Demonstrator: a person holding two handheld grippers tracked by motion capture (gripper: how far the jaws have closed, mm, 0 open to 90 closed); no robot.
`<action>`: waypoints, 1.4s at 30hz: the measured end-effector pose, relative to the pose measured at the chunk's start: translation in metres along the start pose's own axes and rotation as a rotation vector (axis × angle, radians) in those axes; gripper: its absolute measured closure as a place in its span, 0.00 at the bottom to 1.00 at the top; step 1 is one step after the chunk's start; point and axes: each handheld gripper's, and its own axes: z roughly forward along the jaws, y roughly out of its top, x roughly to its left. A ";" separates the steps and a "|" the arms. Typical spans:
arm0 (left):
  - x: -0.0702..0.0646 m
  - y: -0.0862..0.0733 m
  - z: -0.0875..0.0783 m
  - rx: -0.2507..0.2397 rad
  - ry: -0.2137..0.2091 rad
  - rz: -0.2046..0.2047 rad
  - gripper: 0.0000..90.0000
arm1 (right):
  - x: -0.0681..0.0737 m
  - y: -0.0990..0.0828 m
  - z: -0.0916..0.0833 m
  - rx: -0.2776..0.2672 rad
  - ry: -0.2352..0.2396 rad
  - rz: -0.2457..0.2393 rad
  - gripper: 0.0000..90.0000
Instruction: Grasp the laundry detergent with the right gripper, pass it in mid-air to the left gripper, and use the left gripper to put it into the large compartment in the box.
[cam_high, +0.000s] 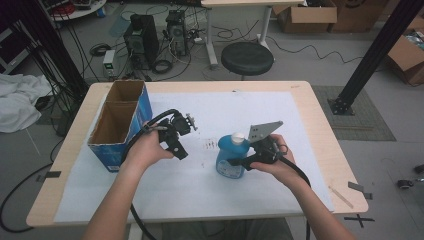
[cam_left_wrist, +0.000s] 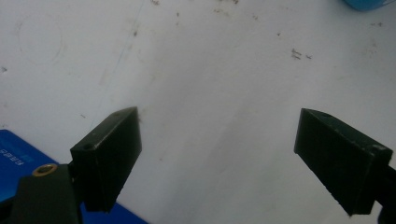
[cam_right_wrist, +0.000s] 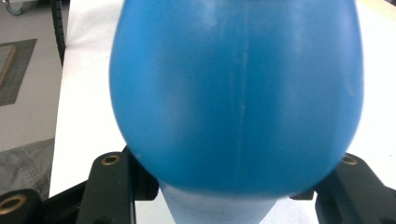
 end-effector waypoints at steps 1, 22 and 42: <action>0.000 0.000 0.000 0.001 0.000 0.001 0.17 | 0.000 0.000 0.000 -0.001 -0.003 -0.008 0.49; -0.003 0.000 -0.013 -0.040 -0.004 0.022 0.17 | -0.007 0.013 -0.010 -0.007 0.065 -0.049 0.51; -0.010 0.012 -0.077 -0.172 -0.085 0.130 0.16 | -0.013 0.064 -0.024 0.036 0.212 -0.136 0.51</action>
